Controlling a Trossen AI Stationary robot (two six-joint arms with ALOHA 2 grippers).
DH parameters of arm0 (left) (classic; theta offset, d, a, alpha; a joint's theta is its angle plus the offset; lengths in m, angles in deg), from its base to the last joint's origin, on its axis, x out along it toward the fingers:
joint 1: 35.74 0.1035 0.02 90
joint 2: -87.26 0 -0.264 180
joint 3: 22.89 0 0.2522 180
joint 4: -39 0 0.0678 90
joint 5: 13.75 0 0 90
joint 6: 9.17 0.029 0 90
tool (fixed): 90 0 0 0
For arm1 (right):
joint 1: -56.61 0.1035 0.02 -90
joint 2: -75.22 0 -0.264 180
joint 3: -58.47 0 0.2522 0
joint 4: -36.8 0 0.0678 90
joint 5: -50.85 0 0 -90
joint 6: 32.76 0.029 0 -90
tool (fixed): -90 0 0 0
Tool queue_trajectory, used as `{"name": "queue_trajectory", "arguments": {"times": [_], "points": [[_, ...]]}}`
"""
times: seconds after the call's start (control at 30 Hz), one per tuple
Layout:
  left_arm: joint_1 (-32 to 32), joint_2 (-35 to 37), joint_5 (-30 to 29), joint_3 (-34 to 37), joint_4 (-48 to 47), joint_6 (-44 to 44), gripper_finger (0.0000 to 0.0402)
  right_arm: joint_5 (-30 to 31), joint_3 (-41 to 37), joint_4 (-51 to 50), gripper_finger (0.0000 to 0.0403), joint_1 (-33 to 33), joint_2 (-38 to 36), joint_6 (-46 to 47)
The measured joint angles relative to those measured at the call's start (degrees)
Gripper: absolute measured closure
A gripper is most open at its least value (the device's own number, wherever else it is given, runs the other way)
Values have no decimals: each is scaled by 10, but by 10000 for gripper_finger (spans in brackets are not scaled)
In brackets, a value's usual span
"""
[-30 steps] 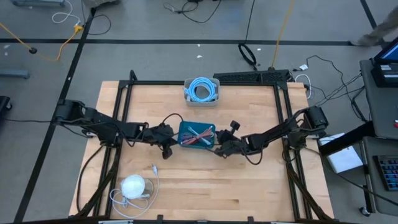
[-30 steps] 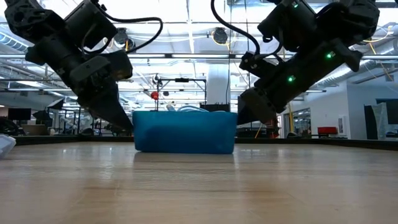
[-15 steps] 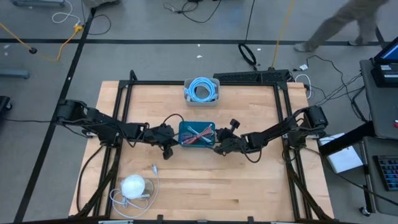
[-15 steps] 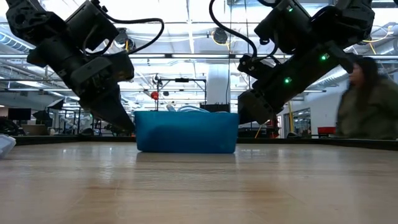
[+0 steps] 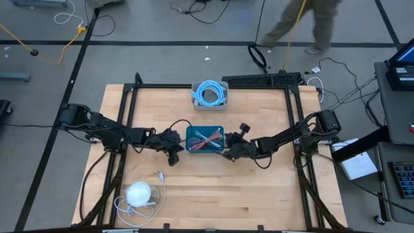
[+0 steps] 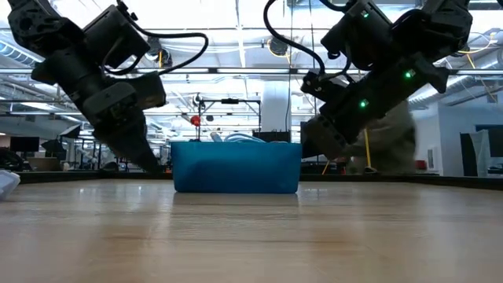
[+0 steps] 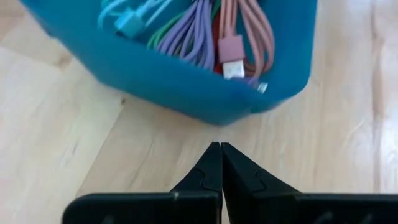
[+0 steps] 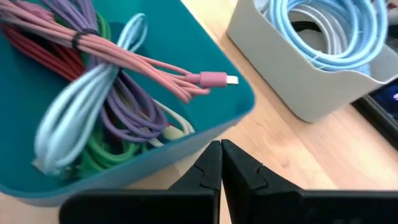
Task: Pick & Place USB Port
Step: Adjust the blue bin, then return to Home Position
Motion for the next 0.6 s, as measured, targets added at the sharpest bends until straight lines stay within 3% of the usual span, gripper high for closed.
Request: {"name": "queue_trajectory", "arguments": {"times": [0.3,0.43,0.6], "points": [[1,7,-43,0,-47,0,401,19,0,-20,403,-5,-32,-36],[1,38,-95,0,-53,30,401,-9,-1,-20,403,-20,-115,-114],[1,144,-138,0,-56,121,402,-119,-37,-18,403,-29,-279,-205]]}}
